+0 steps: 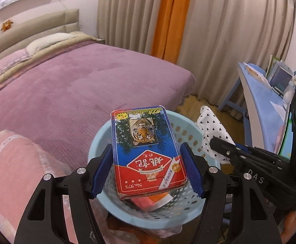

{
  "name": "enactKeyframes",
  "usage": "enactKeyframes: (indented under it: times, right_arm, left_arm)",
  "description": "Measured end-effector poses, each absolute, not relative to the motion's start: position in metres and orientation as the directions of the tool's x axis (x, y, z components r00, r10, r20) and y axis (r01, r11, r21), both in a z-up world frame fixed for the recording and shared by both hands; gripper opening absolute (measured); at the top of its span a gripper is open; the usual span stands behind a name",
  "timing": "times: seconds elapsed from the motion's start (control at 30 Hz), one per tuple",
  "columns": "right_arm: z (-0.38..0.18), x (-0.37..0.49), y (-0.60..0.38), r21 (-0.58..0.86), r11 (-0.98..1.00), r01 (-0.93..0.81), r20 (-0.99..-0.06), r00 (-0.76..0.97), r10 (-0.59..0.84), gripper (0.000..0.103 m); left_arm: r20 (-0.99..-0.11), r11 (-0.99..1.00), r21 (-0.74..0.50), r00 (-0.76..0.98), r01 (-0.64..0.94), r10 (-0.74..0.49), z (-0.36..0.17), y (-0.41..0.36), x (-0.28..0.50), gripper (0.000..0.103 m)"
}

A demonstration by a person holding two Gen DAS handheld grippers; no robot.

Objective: Collect trash
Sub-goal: 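Carry box and tissue over the blue basket and release both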

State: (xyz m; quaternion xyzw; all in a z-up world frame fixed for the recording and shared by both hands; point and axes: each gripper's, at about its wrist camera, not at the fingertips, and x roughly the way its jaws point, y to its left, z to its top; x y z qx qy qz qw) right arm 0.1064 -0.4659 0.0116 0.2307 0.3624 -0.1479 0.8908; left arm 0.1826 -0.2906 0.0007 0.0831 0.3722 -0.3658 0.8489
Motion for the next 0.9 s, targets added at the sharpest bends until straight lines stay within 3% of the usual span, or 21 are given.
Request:
enactKeyframes:
  times: [0.1, 0.17, 0.23, 0.3, 0.57, 0.9]
  right_arm:
    - [0.002, 0.107, -0.476, 0.312, 0.85, 0.425, -0.726, 0.684, -0.075, 0.016]
    - [-0.005, 0.107, -0.486, 0.344, 0.839, 0.421, -0.731, 0.681, -0.041, 0.021]
    - [-0.011, 0.105, -0.497, 0.387, 0.823, 0.415, -0.722, 0.692, -0.009, 0.04]
    - [-0.013, 0.103, -0.5, 0.391, 0.822, 0.414, -0.719, 0.695, -0.008, 0.049]
    - [0.004, 0.093, -0.477, 0.366, 0.844, 0.392, -0.701, 0.712, -0.027, 0.049]
    - [0.035, 0.079, -0.415, 0.301, 0.909, 0.289, -0.648, 0.761, -0.027, 0.052]
  left_arm:
    - [-0.705, 0.723, -0.131, 0.448, 0.679, -0.549, -0.007, -0.295, 0.189, 0.065]
    - [-0.71, 0.719, -0.158, 0.428, 0.676, -0.559, -0.012, -0.296, 0.192, 0.066]
    - [-0.717, 0.718, -0.184, 0.408, 0.671, -0.565, -0.015, -0.292, 0.195, 0.071]
    - [-0.718, 0.707, -0.207, 0.386, 0.676, -0.579, -0.016, -0.287, 0.195, 0.073]
    - [-0.67, 0.725, -0.217, 0.44, 0.654, -0.598, 0.005, -0.253, 0.18, 0.075]
    - [-0.54, 0.809, -0.169, 0.633, 0.563, -0.554, 0.049, -0.179, 0.131, 0.09]
